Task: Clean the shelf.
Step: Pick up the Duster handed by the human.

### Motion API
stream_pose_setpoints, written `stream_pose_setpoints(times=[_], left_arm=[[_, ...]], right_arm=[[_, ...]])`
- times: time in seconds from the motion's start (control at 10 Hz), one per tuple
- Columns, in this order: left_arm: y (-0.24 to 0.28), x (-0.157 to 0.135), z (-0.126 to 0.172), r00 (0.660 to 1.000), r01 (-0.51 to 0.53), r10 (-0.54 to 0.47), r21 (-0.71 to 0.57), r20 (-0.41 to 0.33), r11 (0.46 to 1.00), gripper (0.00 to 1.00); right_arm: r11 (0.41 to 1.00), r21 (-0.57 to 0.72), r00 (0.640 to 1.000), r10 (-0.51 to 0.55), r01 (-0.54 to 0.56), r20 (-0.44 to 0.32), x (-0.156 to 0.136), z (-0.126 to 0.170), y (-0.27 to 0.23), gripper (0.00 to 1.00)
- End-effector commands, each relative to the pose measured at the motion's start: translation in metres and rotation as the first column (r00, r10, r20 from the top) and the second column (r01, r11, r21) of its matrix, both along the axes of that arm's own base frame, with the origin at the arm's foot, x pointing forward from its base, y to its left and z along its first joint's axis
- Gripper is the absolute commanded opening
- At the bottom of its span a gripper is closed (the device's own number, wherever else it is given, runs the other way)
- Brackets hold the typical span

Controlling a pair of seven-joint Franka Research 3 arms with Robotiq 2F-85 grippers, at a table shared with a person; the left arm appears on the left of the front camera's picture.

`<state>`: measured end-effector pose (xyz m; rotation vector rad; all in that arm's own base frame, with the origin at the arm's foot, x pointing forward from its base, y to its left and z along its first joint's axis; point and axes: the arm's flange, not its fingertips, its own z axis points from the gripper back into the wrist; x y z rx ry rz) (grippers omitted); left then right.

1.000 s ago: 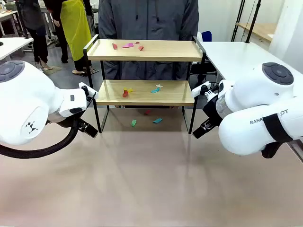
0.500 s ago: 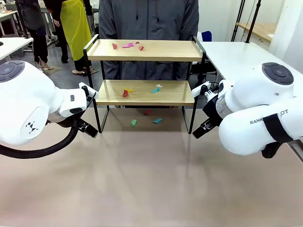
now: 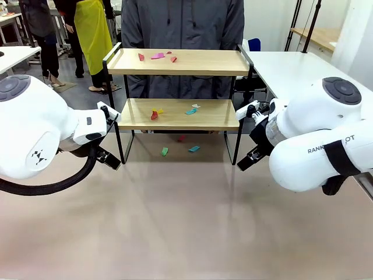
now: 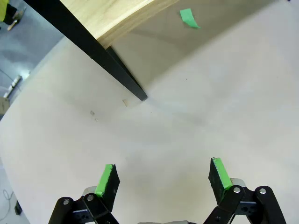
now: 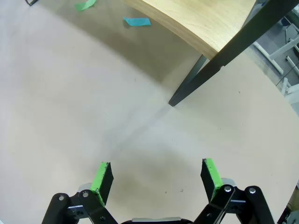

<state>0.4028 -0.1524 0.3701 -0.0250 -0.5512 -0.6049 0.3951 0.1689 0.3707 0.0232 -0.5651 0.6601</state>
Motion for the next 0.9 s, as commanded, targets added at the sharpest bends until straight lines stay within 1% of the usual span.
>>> stream_pose_setpoints(times=[0.0, 0.1, 0.2, 0.3, 0.4, 0.5, 0.6, 0.7, 0.8], left_arm=[[0.006, 0.008, 0.03, 1.0, 0.013, -0.012, -0.044, 0.026, 0.999, 1.0], [0.016, 0.015, 0.056, 0.999, 0.032, -0.03, -0.077, 0.03, 0.996, 1.0], [0.03, 0.021, 0.079, 0.997, 0.072, -0.07, -0.104, 0.021, 0.992, 1.0], [0.051, 0.026, 0.099, 0.991, 0.131, -0.13, -0.124, 0.013, 0.984, 1.0], [0.073, 0.031, 0.114, 0.977, 0.211, -0.211, -0.161, 0.015, 0.964, 1.0], [0.1, 0.041, 0.123, 0.969, 0.248, -0.243, -0.186, 0.047, 0.951, 1.0], [0.128, 0.053, 0.125, 0.956, 0.294, -0.287, -0.228, 0.067, 0.928, 1.0], [0.158, 0.068, 0.119, 0.927, 0.375, -0.365, -0.254, 0.086, 0.892, 1.0], [0.18, 0.078, 0.114, 0.894, 0.448, -0.429, -0.275, 0.131, 0.851, 1.0]], right_arm=[[0.999, 0.038, 1.0, -0.004, 0.003, 0.026, 0.012, 0.033, -0.002, 1.0], [0.997, 0.082, 0.999, -0.016, 0.012, 0.046, 0.021, 0.062, -0.011, 1.0], [0.993, 0.111, 0.997, -0.039, 0.03, 0.073, 0.028, 0.087, -0.025, 1.0], [0.987, 0.161, 0.996, -0.039, 0.025, 0.085, 0.033, 0.108, -0.048, 1.0], [0.977, 0.212, 0.994, 0.0, -0.023, 0.107, 0.034, 0.12, -0.073, 1.0], [0.963, 0.253, 0.99, 0.058, -0.089, 0.128, 0.034, 0.128, -0.105, 1.0], [0.943, 0.297, 0.983, 0.105, -0.147, 0.152, 0.037, 0.131, -0.139, 1.0], [0.923, 0.312, 0.969, 0.181, -0.227, 0.17, 0.043, 0.126, -0.176, 1.0], [0.908, 0.328, 0.961, 0.209, -0.26, 0.182, 0.053, 0.115, -0.208, 1.0]])
